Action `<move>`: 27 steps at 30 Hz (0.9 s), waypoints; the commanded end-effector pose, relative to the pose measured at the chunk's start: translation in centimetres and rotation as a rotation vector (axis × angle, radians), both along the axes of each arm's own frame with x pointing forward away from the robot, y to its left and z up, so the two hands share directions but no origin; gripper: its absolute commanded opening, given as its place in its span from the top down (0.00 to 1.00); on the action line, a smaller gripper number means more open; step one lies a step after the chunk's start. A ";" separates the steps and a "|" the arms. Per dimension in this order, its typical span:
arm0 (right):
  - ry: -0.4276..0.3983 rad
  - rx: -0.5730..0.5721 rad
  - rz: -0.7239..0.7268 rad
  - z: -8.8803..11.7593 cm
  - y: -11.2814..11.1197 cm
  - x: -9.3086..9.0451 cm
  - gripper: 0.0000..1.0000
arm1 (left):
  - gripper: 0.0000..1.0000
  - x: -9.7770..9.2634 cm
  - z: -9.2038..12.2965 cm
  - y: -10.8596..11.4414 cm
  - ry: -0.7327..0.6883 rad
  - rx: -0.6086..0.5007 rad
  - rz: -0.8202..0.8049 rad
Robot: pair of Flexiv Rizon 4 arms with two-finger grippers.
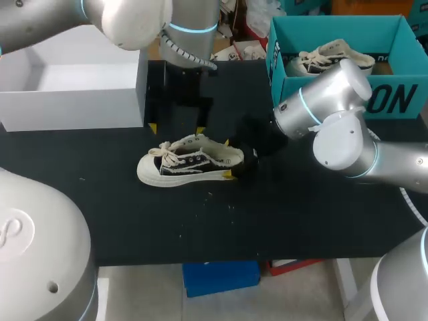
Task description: Take the shoe out of the shoebox, open the shoe tongue, remove and reinsert the insole, then place the shoe into the shoebox
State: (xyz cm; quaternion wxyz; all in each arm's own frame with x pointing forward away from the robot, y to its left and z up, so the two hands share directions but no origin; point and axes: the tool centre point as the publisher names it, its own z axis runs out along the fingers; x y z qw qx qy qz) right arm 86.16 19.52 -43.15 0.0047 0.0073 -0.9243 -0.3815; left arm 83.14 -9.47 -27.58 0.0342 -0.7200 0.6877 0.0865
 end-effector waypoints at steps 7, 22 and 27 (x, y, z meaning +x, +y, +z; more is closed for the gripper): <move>0.002 -0.003 0.000 0.1 0.0 0.0 1.00 | 0.00 0.0 -4.4 -3.9 0.024 0.085 0.024; 0.002 -0.003 0.000 0.1 0.0 0.0 1.00 | 0.00 0.3 -7.8 -3.5 0.040 0.157 0.055; 0.002 -0.003 0.000 0.1 0.0 0.0 1.00 | 0.00 0.4 -8.7 -3.2 0.047 0.183 0.037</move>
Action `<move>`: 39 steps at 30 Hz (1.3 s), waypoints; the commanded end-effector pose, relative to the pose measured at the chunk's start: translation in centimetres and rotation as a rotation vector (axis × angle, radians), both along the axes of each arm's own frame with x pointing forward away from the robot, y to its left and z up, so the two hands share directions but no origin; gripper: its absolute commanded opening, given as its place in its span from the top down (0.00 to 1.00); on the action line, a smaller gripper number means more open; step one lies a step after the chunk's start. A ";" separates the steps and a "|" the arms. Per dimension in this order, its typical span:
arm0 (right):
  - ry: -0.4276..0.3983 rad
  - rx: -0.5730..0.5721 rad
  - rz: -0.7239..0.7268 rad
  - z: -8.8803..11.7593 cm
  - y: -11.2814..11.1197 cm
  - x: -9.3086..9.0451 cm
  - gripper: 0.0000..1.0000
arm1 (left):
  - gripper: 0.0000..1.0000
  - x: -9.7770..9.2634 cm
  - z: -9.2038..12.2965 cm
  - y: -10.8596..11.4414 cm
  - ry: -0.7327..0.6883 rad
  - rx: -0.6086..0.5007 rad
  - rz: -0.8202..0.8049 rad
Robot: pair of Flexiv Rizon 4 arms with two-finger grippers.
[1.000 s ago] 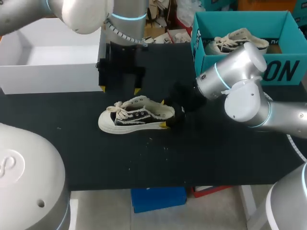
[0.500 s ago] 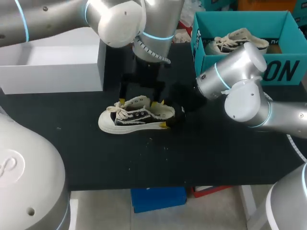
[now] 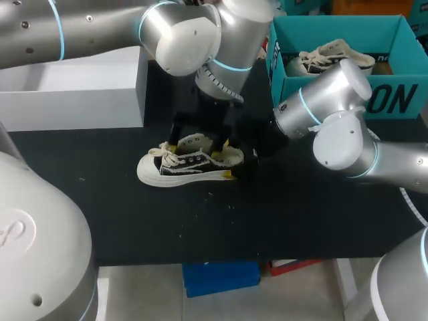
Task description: Take the shoe out of the shoebox, open the shoe tongue, remove and reinsert the insole, then place the shoe into the shoebox
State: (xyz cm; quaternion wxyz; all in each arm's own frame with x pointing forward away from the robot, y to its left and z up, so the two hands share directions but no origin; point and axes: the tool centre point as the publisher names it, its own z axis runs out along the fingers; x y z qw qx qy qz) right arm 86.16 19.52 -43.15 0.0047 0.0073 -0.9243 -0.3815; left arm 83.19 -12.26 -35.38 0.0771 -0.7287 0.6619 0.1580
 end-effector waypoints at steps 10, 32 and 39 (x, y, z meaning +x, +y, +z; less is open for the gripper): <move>0.002 -0.003 0.000 0.1 0.0 0.0 1.00 | 0.68 0.5 -1.7 -0.3 0.014 0.044 -0.023; 0.002 -0.003 0.000 0.1 0.0 0.0 1.00 | 1.00 1.5 -0.9 -0.6 0.019 -0.004 -0.035; 0.002 -0.003 0.000 0.1 0.0 0.0 1.00 | 1.00 2.1 1.0 -0.8 0.013 -0.073 -0.050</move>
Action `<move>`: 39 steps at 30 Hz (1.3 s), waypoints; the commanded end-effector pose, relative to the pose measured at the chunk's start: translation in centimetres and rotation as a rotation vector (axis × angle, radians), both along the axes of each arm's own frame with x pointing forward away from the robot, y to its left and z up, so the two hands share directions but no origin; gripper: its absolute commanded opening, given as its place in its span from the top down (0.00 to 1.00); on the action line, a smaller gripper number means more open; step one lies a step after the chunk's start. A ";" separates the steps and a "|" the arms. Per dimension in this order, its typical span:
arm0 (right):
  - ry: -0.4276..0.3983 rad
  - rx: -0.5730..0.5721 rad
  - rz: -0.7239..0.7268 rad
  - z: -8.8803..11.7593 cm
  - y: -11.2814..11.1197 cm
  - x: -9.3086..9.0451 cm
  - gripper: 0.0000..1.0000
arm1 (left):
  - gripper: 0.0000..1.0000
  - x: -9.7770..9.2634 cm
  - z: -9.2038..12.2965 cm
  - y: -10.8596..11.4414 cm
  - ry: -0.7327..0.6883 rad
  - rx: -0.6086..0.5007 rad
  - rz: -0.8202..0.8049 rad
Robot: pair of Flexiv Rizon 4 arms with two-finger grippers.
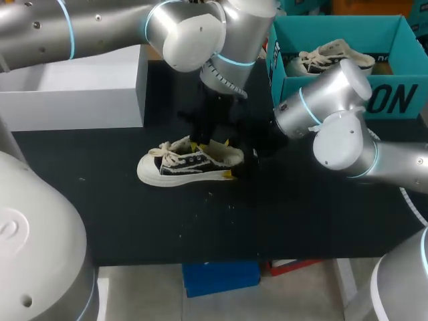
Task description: Take the shoe out of the shoebox, open the shoe tongue, remove and reinsert the insole, then place the shoe into the shoebox
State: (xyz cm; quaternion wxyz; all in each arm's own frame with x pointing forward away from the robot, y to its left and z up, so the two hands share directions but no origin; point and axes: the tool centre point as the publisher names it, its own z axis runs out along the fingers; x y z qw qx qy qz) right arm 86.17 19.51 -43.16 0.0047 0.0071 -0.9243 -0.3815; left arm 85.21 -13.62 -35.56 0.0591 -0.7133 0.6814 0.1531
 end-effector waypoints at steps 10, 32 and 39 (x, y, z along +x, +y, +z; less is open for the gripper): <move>0.002 -0.003 0.000 0.1 0.0 0.0 1.00 | 1.00 0.4 4.0 1.6 -0.042 -0.143 0.002; 0.002 -0.003 0.000 0.1 0.0 0.0 1.00 | 1.00 -0.1 4.9 8.2 -0.107 -0.385 0.063; 0.002 -0.003 0.000 0.1 0.0 0.0 1.00 | 1.00 -0.8 3.9 9.8 -0.115 -0.432 0.078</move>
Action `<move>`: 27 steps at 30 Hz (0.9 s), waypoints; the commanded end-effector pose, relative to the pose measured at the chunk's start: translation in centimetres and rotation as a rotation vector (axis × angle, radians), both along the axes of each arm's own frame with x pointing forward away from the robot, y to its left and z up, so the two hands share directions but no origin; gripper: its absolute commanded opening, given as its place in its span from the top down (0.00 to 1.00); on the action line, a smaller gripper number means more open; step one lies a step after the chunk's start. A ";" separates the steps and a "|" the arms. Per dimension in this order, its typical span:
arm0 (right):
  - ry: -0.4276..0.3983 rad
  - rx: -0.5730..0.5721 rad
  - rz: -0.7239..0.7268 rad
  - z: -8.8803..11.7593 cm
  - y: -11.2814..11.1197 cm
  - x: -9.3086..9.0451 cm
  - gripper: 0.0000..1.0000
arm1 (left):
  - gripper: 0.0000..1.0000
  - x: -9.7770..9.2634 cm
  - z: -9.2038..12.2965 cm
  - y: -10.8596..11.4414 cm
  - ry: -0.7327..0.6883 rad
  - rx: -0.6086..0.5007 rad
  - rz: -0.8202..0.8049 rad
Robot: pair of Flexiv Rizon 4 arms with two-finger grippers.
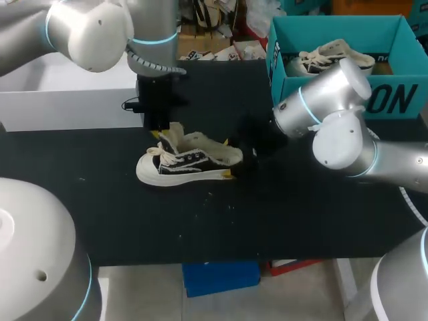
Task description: Take the shoe out of the shoebox, open the shoe tongue, remove and reinsert the insole, then place the shoe into the shoebox
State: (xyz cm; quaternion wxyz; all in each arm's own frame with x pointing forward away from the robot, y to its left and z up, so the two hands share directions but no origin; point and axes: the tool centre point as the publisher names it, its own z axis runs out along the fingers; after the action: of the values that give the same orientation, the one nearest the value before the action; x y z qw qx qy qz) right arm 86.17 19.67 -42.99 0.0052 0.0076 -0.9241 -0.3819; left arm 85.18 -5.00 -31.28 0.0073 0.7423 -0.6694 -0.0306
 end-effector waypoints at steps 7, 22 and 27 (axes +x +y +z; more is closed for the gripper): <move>0.001 -0.004 -0.001 -0.1 -0.1 0.0 1.00 | 1.00 -1.2 -1.5 2.0 -0.037 -0.162 0.029; 0.001 -0.004 -0.001 -0.1 -0.1 0.0 1.00 | 0.00 -1.3 -1.1 3.3 -0.014 -0.183 -0.017; 0.001 -0.004 -0.001 -0.1 -0.1 0.0 1.00 | 0.00 -1.2 1.2 4.0 0.027 -0.275 -0.151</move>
State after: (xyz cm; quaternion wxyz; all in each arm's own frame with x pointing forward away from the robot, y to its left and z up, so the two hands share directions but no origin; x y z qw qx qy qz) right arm 86.16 19.60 -43.10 0.0052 0.0074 -0.9245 -0.3810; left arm 83.81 -2.44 -31.29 0.0906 0.7012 -0.7062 0.0376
